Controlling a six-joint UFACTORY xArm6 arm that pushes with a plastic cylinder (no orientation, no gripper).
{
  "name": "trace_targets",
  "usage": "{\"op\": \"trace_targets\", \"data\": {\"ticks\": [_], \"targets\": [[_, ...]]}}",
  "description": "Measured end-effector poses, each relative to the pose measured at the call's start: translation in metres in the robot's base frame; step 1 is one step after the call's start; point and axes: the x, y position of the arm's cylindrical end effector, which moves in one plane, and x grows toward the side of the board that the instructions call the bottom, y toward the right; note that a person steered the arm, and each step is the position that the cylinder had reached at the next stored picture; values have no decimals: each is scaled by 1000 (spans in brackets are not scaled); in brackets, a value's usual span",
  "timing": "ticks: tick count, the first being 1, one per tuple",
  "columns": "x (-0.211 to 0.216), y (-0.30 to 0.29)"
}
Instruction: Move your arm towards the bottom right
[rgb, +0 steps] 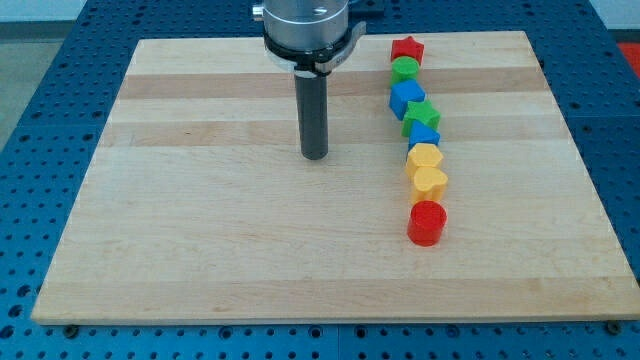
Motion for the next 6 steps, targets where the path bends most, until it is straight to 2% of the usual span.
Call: {"op": "trace_targets", "data": {"ticks": [2,3,4,5,6], "targets": [[12,0],[36,-1],[77,-6],[141,-11],[186,18]]}}
